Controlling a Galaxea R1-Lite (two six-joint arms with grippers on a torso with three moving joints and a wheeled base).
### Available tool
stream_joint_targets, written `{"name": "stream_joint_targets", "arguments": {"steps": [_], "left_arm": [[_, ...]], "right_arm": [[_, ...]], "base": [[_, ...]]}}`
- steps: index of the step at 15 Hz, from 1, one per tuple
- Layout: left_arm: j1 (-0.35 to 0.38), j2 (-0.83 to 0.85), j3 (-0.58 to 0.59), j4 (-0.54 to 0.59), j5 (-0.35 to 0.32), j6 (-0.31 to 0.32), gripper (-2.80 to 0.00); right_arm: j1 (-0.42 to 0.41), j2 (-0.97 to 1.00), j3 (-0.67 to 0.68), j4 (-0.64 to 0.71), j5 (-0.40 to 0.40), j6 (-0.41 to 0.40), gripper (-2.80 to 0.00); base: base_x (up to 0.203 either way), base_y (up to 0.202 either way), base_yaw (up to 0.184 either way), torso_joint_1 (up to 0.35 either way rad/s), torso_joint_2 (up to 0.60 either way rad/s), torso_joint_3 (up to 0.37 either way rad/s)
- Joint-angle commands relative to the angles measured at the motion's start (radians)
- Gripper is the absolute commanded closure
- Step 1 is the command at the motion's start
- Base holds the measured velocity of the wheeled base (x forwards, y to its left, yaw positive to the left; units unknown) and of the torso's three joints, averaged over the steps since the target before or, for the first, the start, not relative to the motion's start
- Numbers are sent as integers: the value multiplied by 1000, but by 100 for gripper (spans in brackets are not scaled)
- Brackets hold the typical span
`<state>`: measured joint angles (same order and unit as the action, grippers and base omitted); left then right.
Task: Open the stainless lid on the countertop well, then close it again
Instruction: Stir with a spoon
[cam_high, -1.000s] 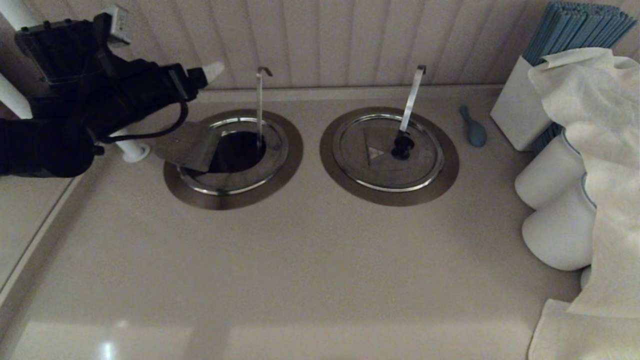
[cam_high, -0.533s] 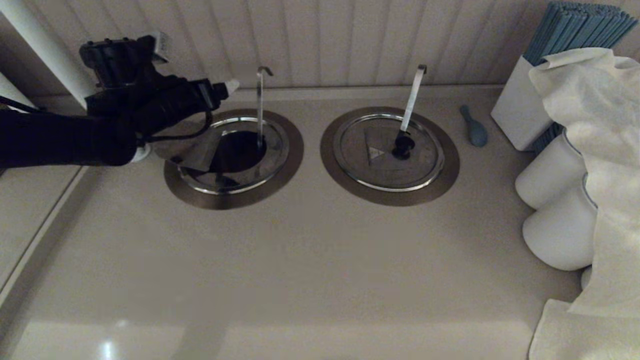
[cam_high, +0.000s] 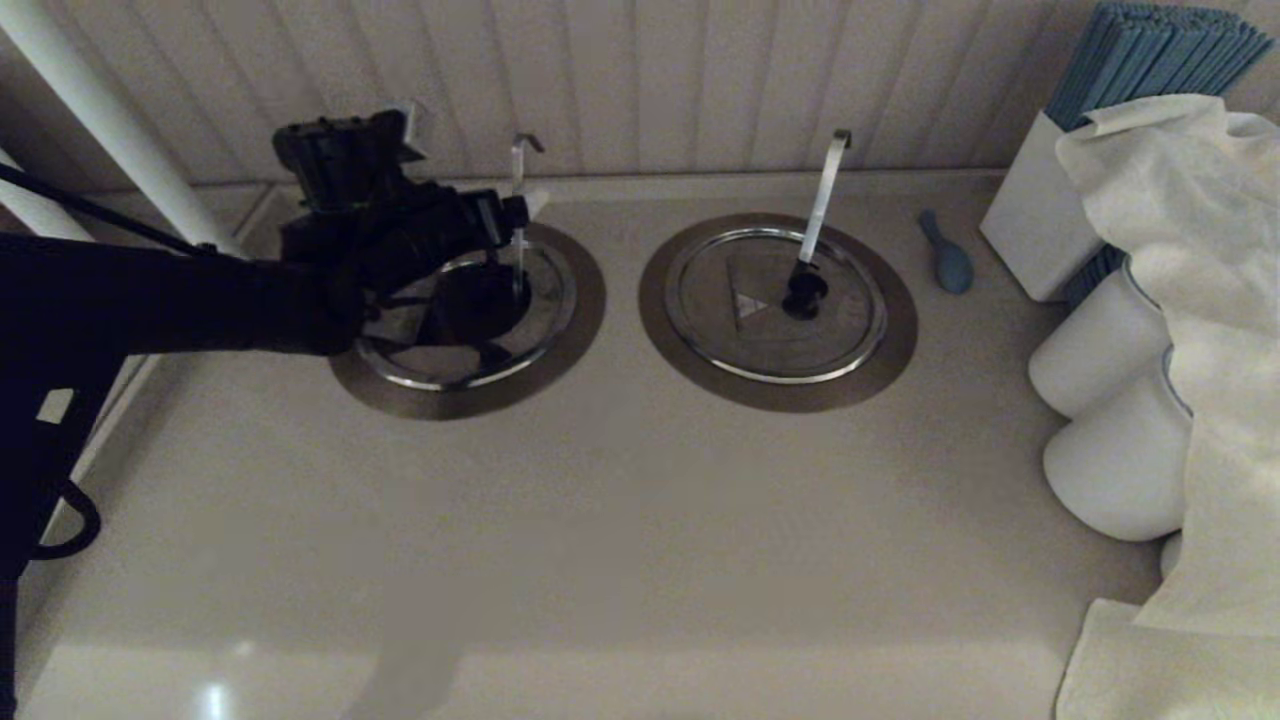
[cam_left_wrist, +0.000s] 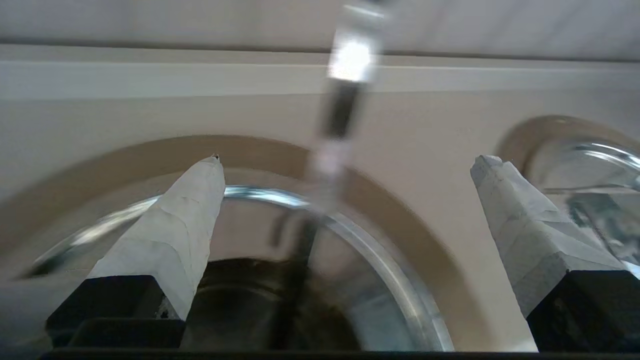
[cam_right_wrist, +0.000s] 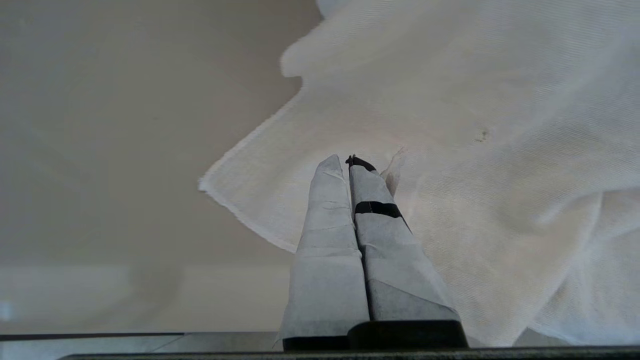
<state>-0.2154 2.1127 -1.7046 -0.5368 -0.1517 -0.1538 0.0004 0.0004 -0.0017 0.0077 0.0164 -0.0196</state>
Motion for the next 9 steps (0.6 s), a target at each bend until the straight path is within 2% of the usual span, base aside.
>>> {"name": "stream_joint_targets", "arguments": {"steps": [1, 4, 9], "left_arm": [[-6, 31, -5, -16, 2, -2, -280], [-6, 88, -19, -76, 5, -3, -280], [-6, 160, -63, -116, 41, -4, -280]], "right_arm": [[0, 0, 0, 0, 0, 0, 0], [0, 0, 0, 0, 0, 0, 0], [0, 0, 0, 0, 0, 0, 0]], "base": [[0, 0, 0, 0, 0, 0], [0, 0, 0, 0, 0, 0], [0, 0, 0, 0, 0, 0]]}}
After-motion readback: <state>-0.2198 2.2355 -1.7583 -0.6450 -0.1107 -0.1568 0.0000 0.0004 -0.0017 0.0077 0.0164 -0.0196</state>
